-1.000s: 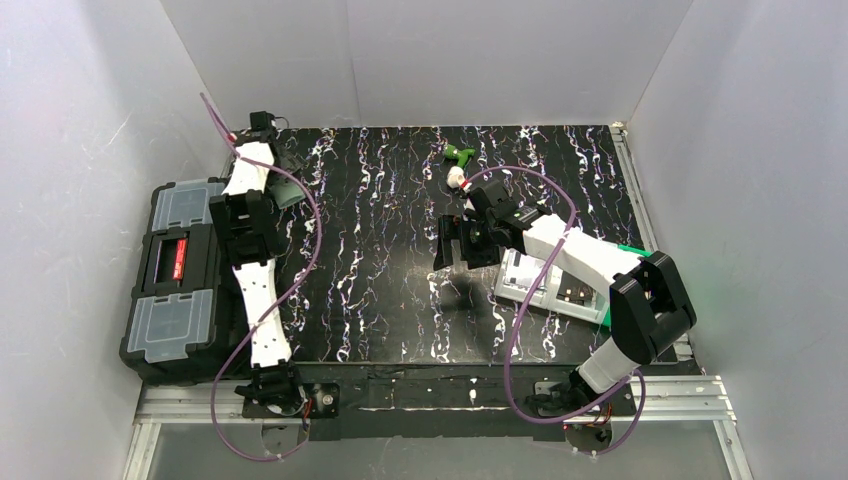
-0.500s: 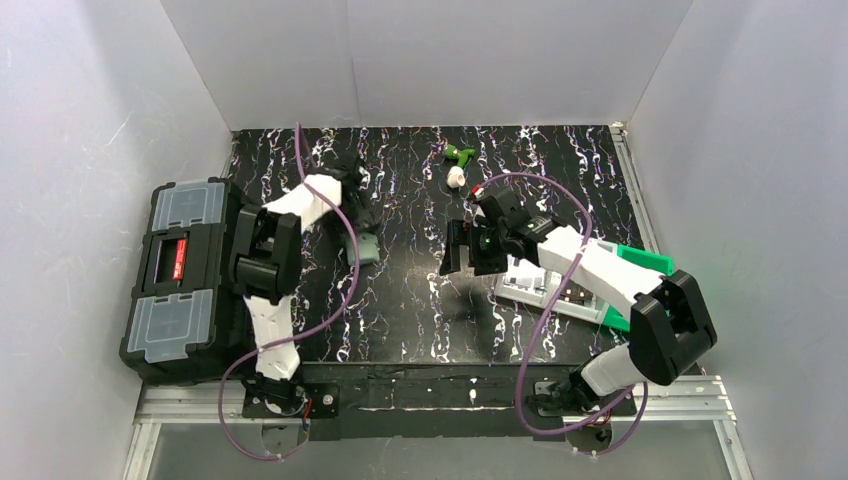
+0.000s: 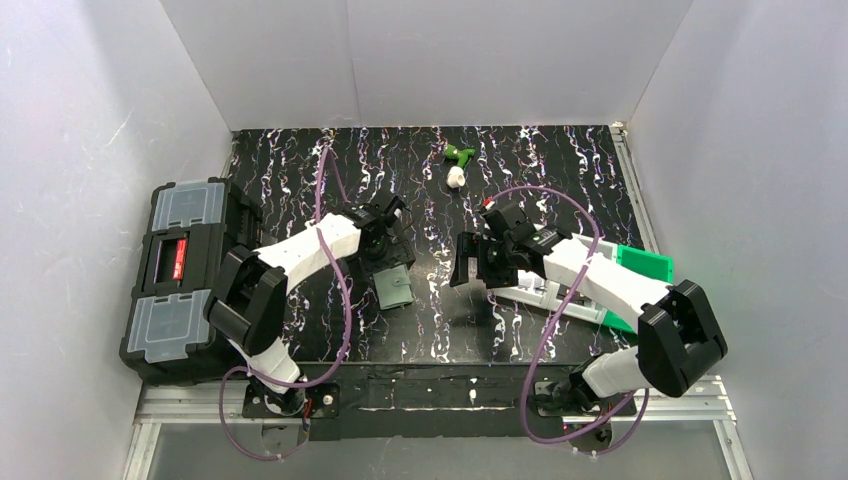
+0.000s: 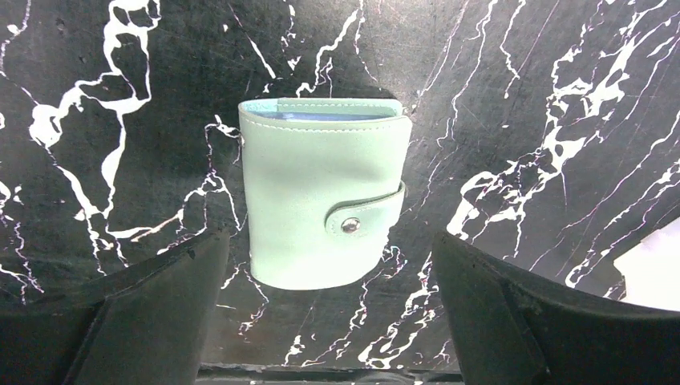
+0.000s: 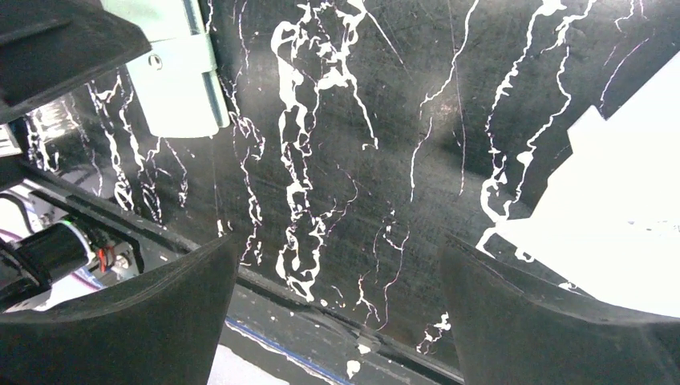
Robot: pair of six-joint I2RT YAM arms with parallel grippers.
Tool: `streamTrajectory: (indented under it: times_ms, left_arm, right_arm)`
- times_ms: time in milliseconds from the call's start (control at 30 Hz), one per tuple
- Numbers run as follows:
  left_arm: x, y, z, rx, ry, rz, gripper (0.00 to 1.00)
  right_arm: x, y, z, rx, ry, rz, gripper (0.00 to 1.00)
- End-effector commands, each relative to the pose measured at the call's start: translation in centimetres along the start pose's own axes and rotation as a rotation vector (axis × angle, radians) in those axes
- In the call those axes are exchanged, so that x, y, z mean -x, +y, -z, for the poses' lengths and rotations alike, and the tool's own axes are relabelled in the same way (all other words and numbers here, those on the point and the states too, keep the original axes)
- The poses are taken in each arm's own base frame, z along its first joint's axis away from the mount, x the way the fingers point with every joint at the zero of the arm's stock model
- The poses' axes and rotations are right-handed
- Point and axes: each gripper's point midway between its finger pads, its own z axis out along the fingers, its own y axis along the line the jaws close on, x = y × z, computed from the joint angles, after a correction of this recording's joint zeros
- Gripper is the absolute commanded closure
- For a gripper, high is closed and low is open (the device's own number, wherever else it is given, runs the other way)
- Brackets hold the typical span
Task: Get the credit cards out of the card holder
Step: Move the card holder to the center of the board.
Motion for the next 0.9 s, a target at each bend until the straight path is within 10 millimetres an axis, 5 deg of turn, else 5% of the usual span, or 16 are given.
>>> streamTrajectory:
  times_ms: [0,167,400,667,867]
  left_arm:
    - [1.7,0.7,2.9,-0.010,-0.084,-0.032,0.02]
    - [3.5,3.4,5.5,0.011,-0.151,-0.031,0.02]
    - [2.5,7.8,4.2,-0.046,-0.069,0.080,0.21]
    - [-0.2,7.3,2.1,-0.168,0.050,0.118,0.46]
    - [-1.9,7.0,0.4,-0.200,0.109,0.165,0.59]
  right_arm:
    - [1.3,1.3,-0.3,-0.028,-0.034,0.019,0.00]
    - [1.5,5.0,-1.2,-0.051,-0.027,0.107,0.00]
    - [1.3,9.0,-4.9,-0.160,0.017,0.235,0.09]
    - [2.9,9.9,-8.4,-0.239,0.028,0.283,0.31]
    - [3.0,11.0,-9.8,-0.246,0.032,0.317,0.37]
